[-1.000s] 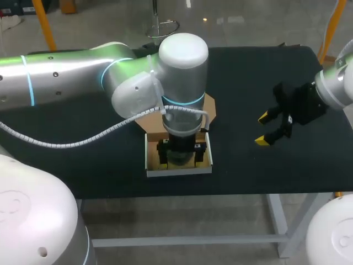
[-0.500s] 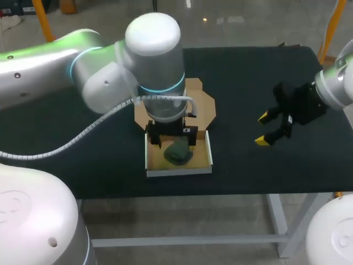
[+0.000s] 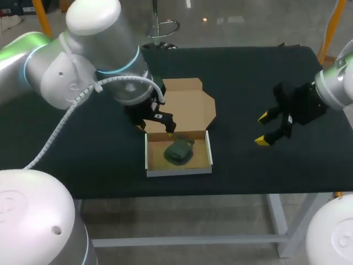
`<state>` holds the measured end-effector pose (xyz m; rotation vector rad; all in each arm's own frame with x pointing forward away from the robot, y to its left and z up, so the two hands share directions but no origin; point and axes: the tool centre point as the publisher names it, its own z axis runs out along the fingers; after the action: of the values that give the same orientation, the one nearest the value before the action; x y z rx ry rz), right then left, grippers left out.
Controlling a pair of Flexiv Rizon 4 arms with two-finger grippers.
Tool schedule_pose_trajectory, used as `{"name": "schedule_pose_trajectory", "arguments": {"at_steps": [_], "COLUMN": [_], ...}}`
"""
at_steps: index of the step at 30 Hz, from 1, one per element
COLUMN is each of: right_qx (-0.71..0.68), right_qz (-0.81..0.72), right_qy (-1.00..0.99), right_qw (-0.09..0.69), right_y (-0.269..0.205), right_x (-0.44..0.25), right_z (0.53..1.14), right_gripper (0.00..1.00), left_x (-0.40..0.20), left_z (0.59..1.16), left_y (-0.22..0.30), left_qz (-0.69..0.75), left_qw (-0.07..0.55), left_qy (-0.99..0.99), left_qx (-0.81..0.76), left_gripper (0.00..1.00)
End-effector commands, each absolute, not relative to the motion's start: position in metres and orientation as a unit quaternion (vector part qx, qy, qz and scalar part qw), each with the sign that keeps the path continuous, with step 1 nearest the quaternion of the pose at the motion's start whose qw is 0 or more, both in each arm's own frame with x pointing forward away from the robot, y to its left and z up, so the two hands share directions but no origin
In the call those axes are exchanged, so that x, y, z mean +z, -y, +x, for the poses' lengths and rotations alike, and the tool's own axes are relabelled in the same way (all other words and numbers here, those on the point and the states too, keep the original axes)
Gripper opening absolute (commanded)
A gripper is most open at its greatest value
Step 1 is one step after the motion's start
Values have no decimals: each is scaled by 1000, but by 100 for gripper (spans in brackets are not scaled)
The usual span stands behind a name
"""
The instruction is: Assemble the packaging by folding the flat box into shape, placing the metal phone stand inside, and closing the box properly
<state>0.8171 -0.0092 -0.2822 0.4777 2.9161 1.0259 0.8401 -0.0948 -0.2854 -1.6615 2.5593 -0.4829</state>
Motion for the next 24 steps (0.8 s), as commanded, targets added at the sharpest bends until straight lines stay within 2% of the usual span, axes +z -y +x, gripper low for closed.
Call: {"name": "schedule_pose_trajectory", "arguments": {"at_steps": [1,8,11,24], "right_qx": [329,329,329,329], "right_qz": [152,152,152,152], "right_qy": [-932,-932,-932,-932], "right_qw": [6,6,6,6], "right_y": [10,10,10,10], "right_x": [-281,-281,-281,-281], "right_z": [817,817,817,817], "right_gripper": [100,100,100,100], "left_x": [-281,-279,-277,-277], "left_z": [849,869,883,883], "left_y": [72,55,45,45], "left_qz": [-508,-465,-412,-412], "left_qw": [-25,-34,-59,-59], "left_qy": [-836,-852,-875,-875], "left_qx": [-204,-238,-247,-247], "left_gripper": [100,100,100,100]}}
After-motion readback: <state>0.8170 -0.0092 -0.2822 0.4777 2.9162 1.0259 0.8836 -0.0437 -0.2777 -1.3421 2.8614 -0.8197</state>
